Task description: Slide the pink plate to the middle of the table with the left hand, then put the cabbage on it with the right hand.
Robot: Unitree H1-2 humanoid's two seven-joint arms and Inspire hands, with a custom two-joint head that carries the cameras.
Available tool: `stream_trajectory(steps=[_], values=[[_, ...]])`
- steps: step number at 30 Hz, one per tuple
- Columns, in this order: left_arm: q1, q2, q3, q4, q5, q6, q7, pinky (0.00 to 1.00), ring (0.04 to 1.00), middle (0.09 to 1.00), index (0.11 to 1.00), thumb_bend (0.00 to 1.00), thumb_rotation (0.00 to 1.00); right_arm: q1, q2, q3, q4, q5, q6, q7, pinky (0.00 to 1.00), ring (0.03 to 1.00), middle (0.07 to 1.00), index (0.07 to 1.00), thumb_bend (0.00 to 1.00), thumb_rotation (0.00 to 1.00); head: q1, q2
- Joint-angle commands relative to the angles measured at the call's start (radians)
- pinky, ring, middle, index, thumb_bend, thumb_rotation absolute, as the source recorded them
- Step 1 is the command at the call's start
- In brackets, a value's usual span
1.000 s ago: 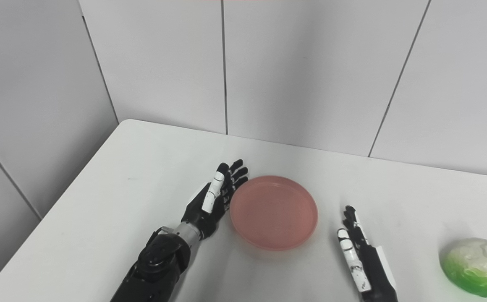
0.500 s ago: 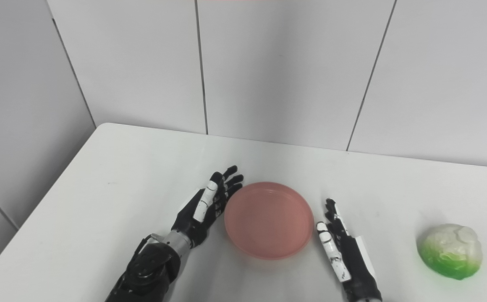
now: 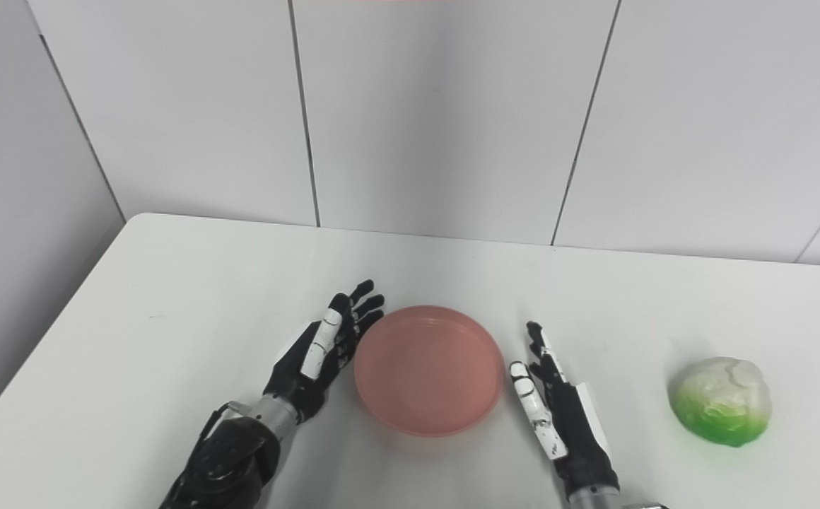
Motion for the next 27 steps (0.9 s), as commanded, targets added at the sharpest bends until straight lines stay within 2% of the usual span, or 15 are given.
stream_trajectory(steps=[1, 3, 5, 7, 11, 15, 17, 21, 23, 24, 27], values=[[0.039, 0.005, -0.017, 0.021, 0.006, 0.022, -0.043, 0.98, 0.945, 0.954, 0.961, 0.83, 1.0, -0.052, -0.032, -0.002, -0.096, -0.064, 0.005, -0.004, 0.92, 0.96, 0.967, 0.967, 0.55, 1.0, -0.023, -0.001], [0.042, 0.012, -0.012, 0.019, 0.001, 0.022, -0.052, 0.99, 0.947, 0.956, 0.962, 0.83, 1.0, -0.069, -0.044, -0.01, -0.123, -0.083, 0.024, 0.002, 0.91, 0.951, 0.958, 0.961, 0.57, 1.0, -0.048, -0.003], [0.044, 0.02, -0.008, 0.018, -0.001, 0.027, -0.06, 0.99, 0.95, 0.96, 0.963, 0.82, 1.0, -0.088, -0.057, -0.021, -0.148, -0.079, 0.045, 0.013, 0.89, 0.938, 0.955, 0.966, 0.64, 1.0, -0.069, -0.005], [0.045, 0.024, -0.002, 0.022, -0.008, 0.029, -0.07, 0.99, 0.954, 0.966, 0.965, 0.82, 1.0, -0.103, -0.067, -0.031, -0.166, -0.07, 0.055, 0.019, 0.84, 0.899, 0.946, 0.971, 0.68, 1.0, -0.089, -0.006], [0.05, 0.037, 0.007, 0.029, -0.019, 0.023, -0.088, 0.99, 0.956, 0.967, 0.967, 0.81, 1.0, -0.13, -0.097, -0.043, -0.195, -0.1, 0.049, 0.015, 0.76, 0.845, 0.923, 0.963, 0.67, 0.99, -0.129, -0.007], [0.052, 0.056, 0.01, 0.04, -0.006, 0.004, -0.095, 0.97, 0.952, 0.957, 0.958, 0.83, 1.0, -0.163, -0.155, -0.067, -0.272, -0.141, 0.116, 0.049, 0.85, 0.89, 0.932, 0.949, 0.75, 0.95, -0.172, -0.007], [0.053, 0.063, 0.012, 0.039, -0.005, 0.009, -0.096, 0.96, 0.95, 0.955, 0.956, 0.84, 1.0, -0.174, -0.183, -0.083, -0.304, -0.158, 0.138, 0.064, 0.85, 0.896, 0.932, 0.944, 0.77, 0.95, -0.193, -0.008], [0.055, 0.082, 0.017, 0.053, -0.016, -0.01, -0.117, 0.97, 0.955, 0.955, 0.958, 0.83, 1.0, -0.208, -0.248, -0.119, -0.353, -0.199, 0.178, 0.09, 0.81, 0.88, 0.903, 0.916, 0.87, 0.89, -0.243, -0.011], [0.056, 0.086, 0.028, 0.06, -0.03, -0.015, -0.128, 0.97, 0.953, 0.953, 0.954, 0.82, 1.0, -0.225, -0.275, -0.142, -0.354, -0.187, 0.185, 0.096, 0.81, 0.881, 0.897, 0.9, 0.94, 0.83, -0.266, -0.013], [0.055, 0.088, 0.035, 0.066, -0.039, -0.018, -0.136, 0.96, 0.952, 0.955, 0.956, 0.81, 1.0, -0.234, -0.291, -0.158, -0.348, -0.181, 0.183, 0.094, 0.79, 0.877, 0.889, 0.886, 0.96, 0.76, -0.27, -0.013], [0.054, 0.098, 0.055, 0.081, -0.059, -0.032, -0.152, 0.95, 0.949, 0.956, 0.958, 0.8, 1.0, -0.251, -0.333, -0.183, -0.342, -0.217, 0.209, 0.103, 0.77, 0.872, 0.887, 0.882, 0.98, 0.72, -0.304, -0.012]])
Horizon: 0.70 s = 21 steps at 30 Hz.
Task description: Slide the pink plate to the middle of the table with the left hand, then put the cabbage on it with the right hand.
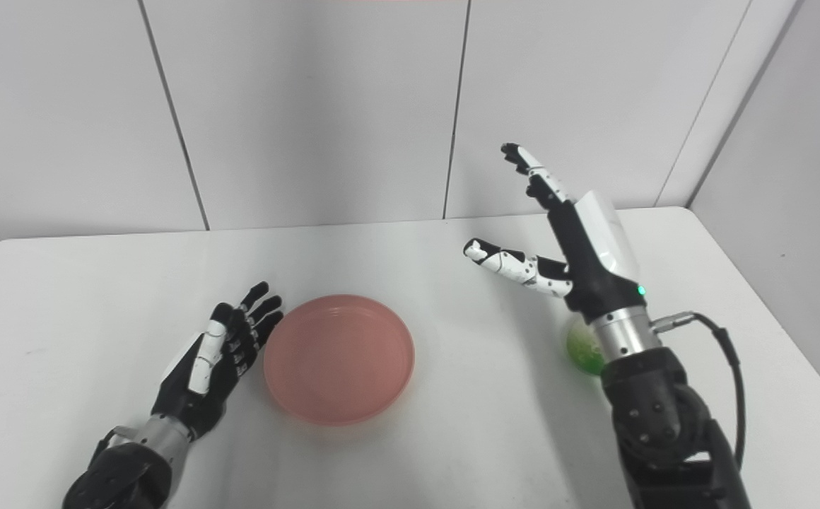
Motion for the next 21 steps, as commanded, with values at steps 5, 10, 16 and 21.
stream_trajectory(steps=[5, 10, 16, 21], values=[[0.048, 0.017, 0.043, 0.051, -0.015, 0.022, -0.012, 0.91, 0.924, 0.936, 0.938, 0.81, 1.0, -0.024, -0.109, -0.058, 0.02, -0.036, 0.049, 0.02, 0.83, 0.89, 0.897, 0.899, 1.0, 0.66, -0.031, 0.0], [0.043, 0.029, 0.062, 0.085, -0.02, -0.015, -0.031, 0.89, 0.917, 0.932, 0.935, 0.81, 1.0, 0.01, -0.159, -0.112, 0.066, -0.018, 0.062, 0.022, 0.83, 0.907, 0.917, 0.916, 1.0, 0.62, -0.056, -0.002], [0.036, 0.041, 0.083, 0.115, -0.035, -0.028, -0.061, 0.88, 0.913, 0.93, 0.928, 0.82, 0.98, 0.037, -0.228, -0.117, 0.071, -0.053, 0.187, 0.1, 0.83, 0.931, 0.958, 0.973, 1.0, 0.66, -0.094, 0.001], [0.033, 0.049, 0.092, 0.135, -0.039, -0.031, -0.069, 0.88, 0.907, 0.924, 0.92, 0.84, 0.96, 0.057, -0.274, -0.105, 0.06, -0.059, 0.297, 0.168, 0.87, 0.968, 0.997, 1.0, 1.0, 0.6, -0.108, 0.001]])
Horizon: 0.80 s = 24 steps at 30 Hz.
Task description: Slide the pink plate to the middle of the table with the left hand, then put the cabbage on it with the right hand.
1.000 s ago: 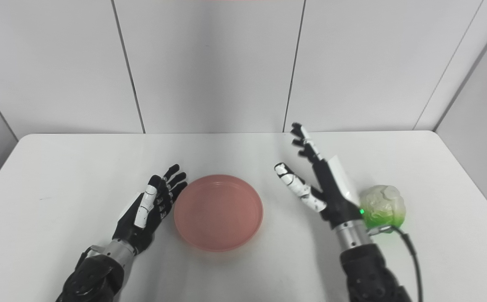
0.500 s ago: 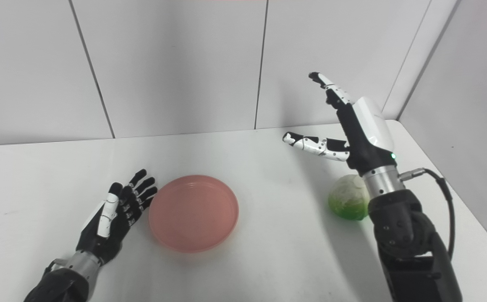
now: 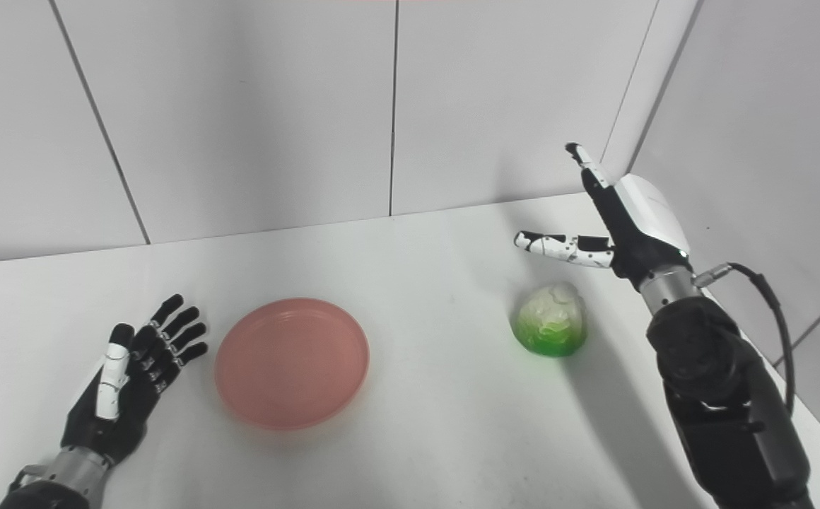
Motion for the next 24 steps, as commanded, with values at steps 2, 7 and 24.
stream_trajectory(steps=[2, 7, 24], values=[[0.041, 0.023, 0.004, 0.064, 0.01, 0.03, -0.003, 0.88, 0.906, 0.925, 0.919, 0.84, 0.96, -0.014, -0.053, 0.005, -0.024, -0.025, 0.043, 0.013, 0.87, 0.971, 1.0, 1.0, 1.0, 0.6, -0.008, 0.0], [0.035, 0.031, 0.009, 0.084, 0.006, -0.001, -0.019, 0.89, 0.897, 0.914, 0.908, 0.83, 0.97, -0.007, -0.073, 0.013, 0.029, -0.016, 0.021, 0.01, 0.86, 0.97, 1.0, 1.0, 1.0, 0.58, -0.019, 0.002], [0.032, 0.047, 0.019, 0.099, -0.02, -0.006, -0.048, 0.87, 0.896, 0.912, 0.906, 0.84, 0.94, 0.004, -0.028, 0.056, 0.107, 0.066, 0.038, -0.001, 0.9, 1.0, 1.0, 1.0, 1.0, 0.64, -0.038, 0.017]])
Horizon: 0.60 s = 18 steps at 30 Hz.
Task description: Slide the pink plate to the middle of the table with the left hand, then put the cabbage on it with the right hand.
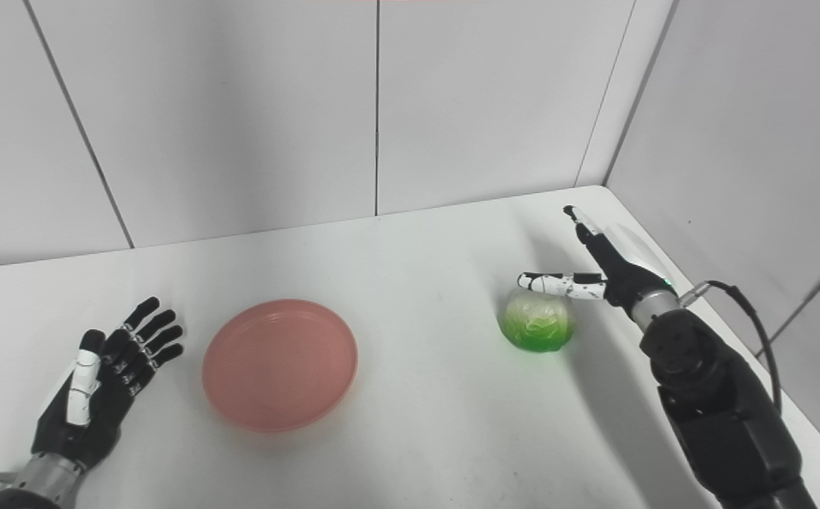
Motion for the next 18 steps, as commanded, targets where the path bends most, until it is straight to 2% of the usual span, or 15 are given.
stream_trajectory(steps=[1, 13, 18], values=[[0.049, 0.018, 0.002, 0.043, 0.006, 0.046, -0.004, 0.87, 0.897, 0.912, 0.906, 0.84, 0.93, -0.019, -0.01, 0.003, -0.039, -0.004, 0.009, -0.013, 0.9, 1.0, 1.0, 1.0, 1.0, 0.64, 0.0, 0.002], [0.048, 0.03, 0.005, 0.041, -0.015, 0.044, -0.032, 0.87, 0.898, 0.915, 0.91, 0.83, 0.93, -0.028, 0.003, 0.04, -0.015, -0.022, 0.021, -0.008, 0.91, 0.997, 1.0, 1.0, 1.0, 0.66, -0.006, 0.013], [0.049, 0.032, 0.007, 0.036, -0.016, 0.052, -0.033, 0.86, 0.899, 0.915, 0.911, 0.83, 0.93, -0.034, 0.004, 0.053, 0.012, -0.011, 0.011, -0.012, 0.86, 0.986, 1.0, 1.0, 1.0, 0.64, -0.006, 0.017]])
